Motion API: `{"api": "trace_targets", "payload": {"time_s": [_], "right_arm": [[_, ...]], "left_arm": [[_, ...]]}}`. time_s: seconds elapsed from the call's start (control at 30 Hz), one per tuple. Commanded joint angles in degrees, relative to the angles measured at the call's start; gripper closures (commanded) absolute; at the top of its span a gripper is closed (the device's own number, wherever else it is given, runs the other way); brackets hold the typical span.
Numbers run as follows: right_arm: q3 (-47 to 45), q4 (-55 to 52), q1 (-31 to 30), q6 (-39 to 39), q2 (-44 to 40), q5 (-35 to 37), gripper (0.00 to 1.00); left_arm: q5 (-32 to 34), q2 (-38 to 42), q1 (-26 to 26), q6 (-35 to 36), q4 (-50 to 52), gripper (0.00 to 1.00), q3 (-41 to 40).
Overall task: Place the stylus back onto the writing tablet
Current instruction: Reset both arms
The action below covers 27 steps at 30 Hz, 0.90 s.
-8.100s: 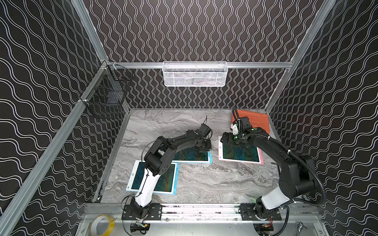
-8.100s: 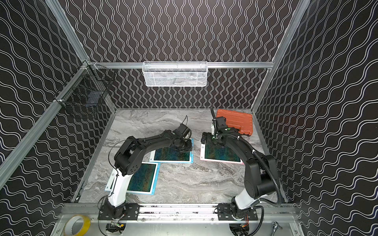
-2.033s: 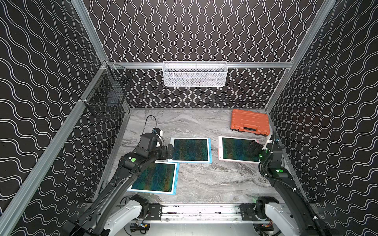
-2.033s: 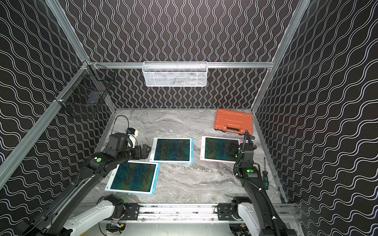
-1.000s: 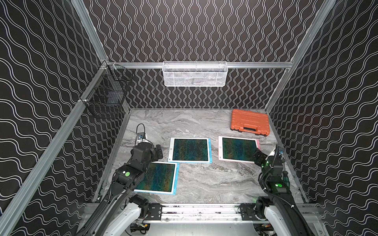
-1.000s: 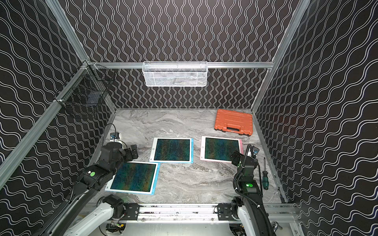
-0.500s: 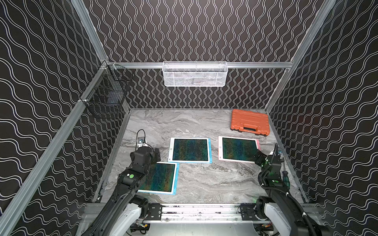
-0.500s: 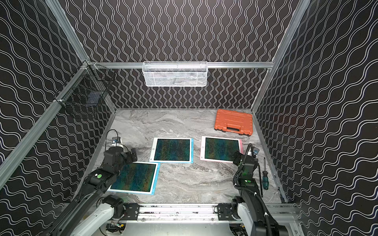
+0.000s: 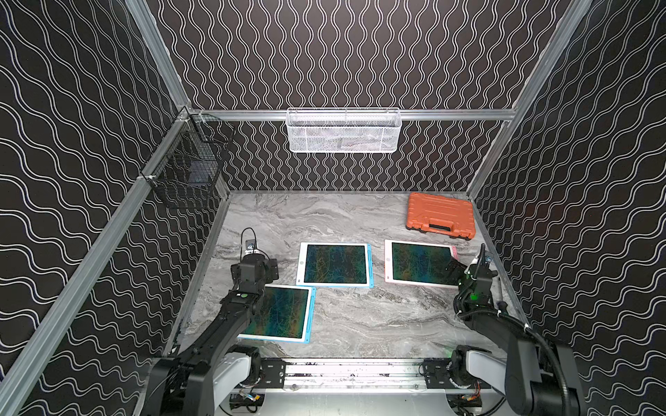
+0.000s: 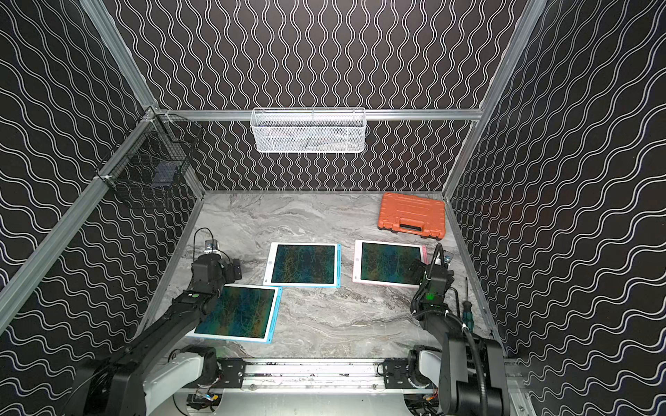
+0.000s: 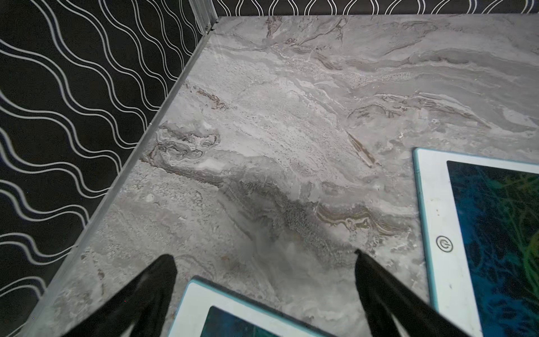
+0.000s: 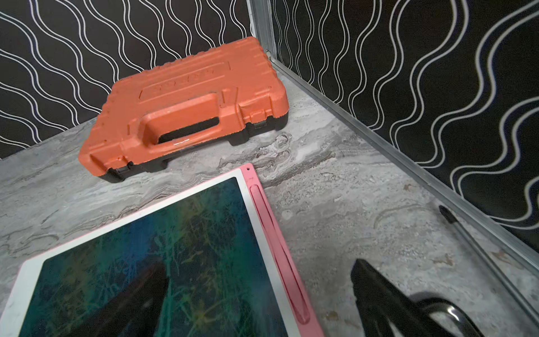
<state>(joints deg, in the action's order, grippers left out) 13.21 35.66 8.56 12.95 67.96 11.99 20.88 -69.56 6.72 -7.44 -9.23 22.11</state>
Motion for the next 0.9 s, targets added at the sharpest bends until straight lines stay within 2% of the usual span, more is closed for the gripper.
{"api": "trace_targets", "payload": {"time_s": [0.0,0.17,0.3,0.33,0.37,0.47,0.5,0.53,0.6,0.67,0.7,0.73,0.77,0.8,0.87], "right_arm": [[0.54,9.84,0.19,-0.99,2.79,-1.25,0.0],[2.09,15.79,1.21,-0.67,8.02,-1.73,0.0],[2.63,23.01,2.85,-0.22,13.62,-4.22,0.0],[3.28,21.12,2.82,-0.93,13.19,-5.66,0.0],[3.78,17.73,2.87,-0.69,11.97,-6.85,0.0],[1.51,25.12,3.22,-1.46,13.26,-9.09,0.0],[1.99,23.63,3.22,-2.49,13.01,-10.31,0.0],[2.85,21.56,3.18,-3.64,12.75,-12.63,0.0],[3.07,21.91,2.75,-5.13,13.29,-14.21,0.0],[1.69,25.46,1.17,-6.78,13.82,-13.3,0.0],[0.88,26.29,-0.27,-8.12,13.98,-12.32,0.0],[-1.74,31.25,-2.24,-9.7,16.46,-10.74,0.0],[-3.23,43.34,-2.59,-9.75,21.5,-9.07,0.0],[-2.73,44.4,-3.34,-9.54,21.87,-6.82,0.0],[1.84,26.16,-3.7,-8.21,17.21,-3.97,0.0]], "left_arm": [[-3.98,-3.42,-1.03,3.65,-15.13,0.01,-0.69],[-6.48,-9.45,-3.02,7.17,-28.86,0.01,-0.87],[-12.09,-14.52,-5.9,7.28,-38.53,0.01,-0.82],[-14.79,-15.94,-6.96,5.88,-40.13,0.01,-0.9],[-16.1,-18.63,-7.01,5.89,-46.18,0.01,-2.51],[-18.94,-25.16,-6.21,8.6,-52.62,0.01,-2.73],[-18.48,-26.73,-6.21,8.48,-54.86,0.01,-2.67],[-18.38,-24.74,-6.16,8.56,-49.3,0.01,-1.92],[-18.87,-26.01,-6.02,8.65,-54.28,0.01,-2.76],[-18.01,-25.2,-6.06,8.41,-50.55,0.01,-1.9],[-17.88,-25.83,-6.07,8.43,-52.37,0.01,-2.0],[-17.82,-25.91,-6.04,8.37,-51.93,0.01,-1.98],[-17.74,-25.55,-6.0,8.4,-51.17,0.01,-1.96],[-17.61,-25.9,-5.91,8.41,-52.3,0.01,-2.04],[-17.11,-25.72,-5.7,8.43,-50.84,0.01,-1.65]]}}
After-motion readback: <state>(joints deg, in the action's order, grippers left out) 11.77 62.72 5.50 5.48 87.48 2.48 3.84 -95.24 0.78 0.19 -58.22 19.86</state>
